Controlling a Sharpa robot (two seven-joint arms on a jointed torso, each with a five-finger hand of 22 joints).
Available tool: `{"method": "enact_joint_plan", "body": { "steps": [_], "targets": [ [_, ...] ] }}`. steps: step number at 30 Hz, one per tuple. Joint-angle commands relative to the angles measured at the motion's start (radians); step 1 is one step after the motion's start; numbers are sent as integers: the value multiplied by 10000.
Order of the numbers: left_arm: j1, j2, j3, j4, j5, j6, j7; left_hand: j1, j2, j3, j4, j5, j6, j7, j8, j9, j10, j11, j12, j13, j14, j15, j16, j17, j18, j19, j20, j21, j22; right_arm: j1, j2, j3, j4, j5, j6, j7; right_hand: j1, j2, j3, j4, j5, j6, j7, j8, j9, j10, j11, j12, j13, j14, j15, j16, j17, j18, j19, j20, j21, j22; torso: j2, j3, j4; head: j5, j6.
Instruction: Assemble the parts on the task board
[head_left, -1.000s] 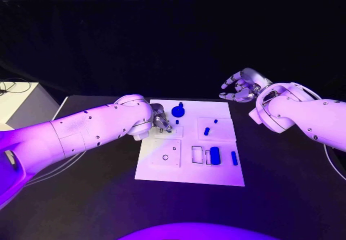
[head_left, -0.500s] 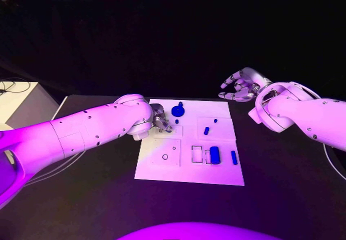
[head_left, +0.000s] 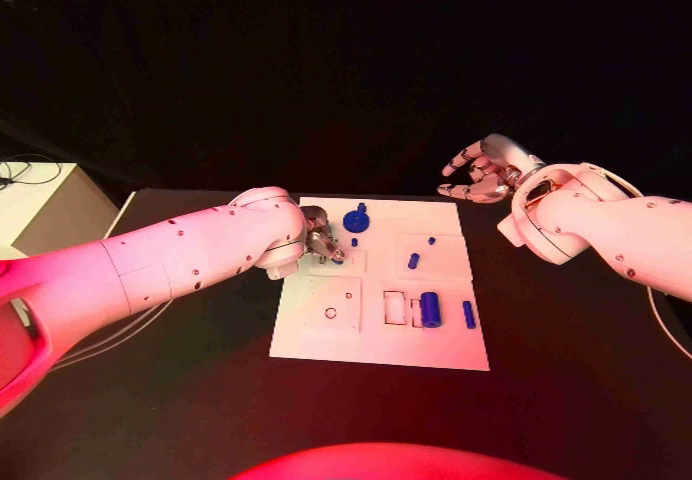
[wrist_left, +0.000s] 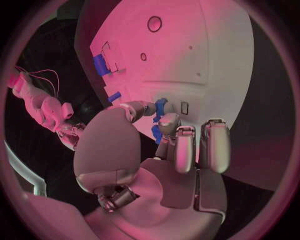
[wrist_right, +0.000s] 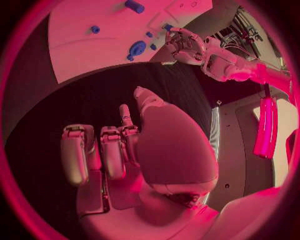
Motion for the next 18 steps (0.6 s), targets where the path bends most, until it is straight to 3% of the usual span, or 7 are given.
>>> {"method": "enact_joint_plan", "body": {
  "steps": [1, 18],
  "targets": [
    [2, 44, 3, -15, -12, 203, 34, 3, 74, 2279, -2310, 50, 111, -57, 14, 11, 28, -12, -8, -12, 1041, -52, 44, 2630, -201, 70, -19, 32, 98, -3, 1, 5, 19, -120, 147, 26, -84, -36, 51, -1, 26, -68, 28, 34, 17, -14, -8, -37, 1684, 1042, -19, 43, 2635, 27, 678, -68, -49, 1841, -2, -6, 5, 3, -10],
    [2, 206, -24, -231, 8, 479, -3, 5, 79, 2287, -2320, 44, 109, -57, 6, 18, 6, -12, -37, -52, 1041, -52, 44, 2630, -203, 75, -22, 36, 107, -3, -12, 5, 28, -120, 180, 13, -112, -49, 94, -5, 20, -78, 29, 42, 25, -5, -8, -29, 1689, 1042, -18, 43, 2635, 26, 681, -67, -45, 1846, 6, -1, 3, -30, -49]
  ]
}}
